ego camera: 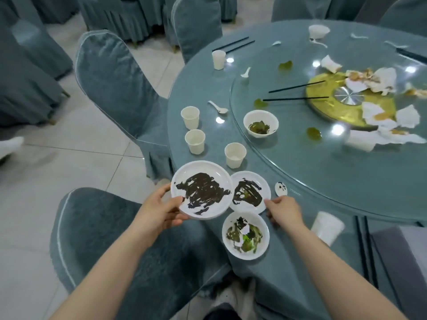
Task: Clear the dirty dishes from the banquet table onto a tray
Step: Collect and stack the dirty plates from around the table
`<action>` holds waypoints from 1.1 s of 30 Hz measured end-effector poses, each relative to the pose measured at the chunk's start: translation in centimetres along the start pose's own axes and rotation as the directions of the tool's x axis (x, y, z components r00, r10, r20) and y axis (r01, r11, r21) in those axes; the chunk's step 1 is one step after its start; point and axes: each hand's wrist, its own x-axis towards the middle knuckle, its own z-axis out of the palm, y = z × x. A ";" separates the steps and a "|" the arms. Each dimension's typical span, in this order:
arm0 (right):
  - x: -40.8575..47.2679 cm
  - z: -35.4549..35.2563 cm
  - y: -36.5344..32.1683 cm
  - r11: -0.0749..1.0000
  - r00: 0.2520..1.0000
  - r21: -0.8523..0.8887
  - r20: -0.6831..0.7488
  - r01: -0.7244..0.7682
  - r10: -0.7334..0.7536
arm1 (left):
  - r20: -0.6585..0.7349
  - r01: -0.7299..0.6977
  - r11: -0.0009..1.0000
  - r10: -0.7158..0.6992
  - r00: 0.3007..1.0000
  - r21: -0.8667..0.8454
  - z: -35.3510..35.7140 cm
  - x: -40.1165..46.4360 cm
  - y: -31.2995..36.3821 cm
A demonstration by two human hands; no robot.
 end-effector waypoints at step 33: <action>-17.8 0.4 -6.8 0.761 0.999 0.648 0.034 -0.042 0.026 | 0.348 -0.075 0.996 0.054 0.936 0.047 -4.1 -2.2 -0.1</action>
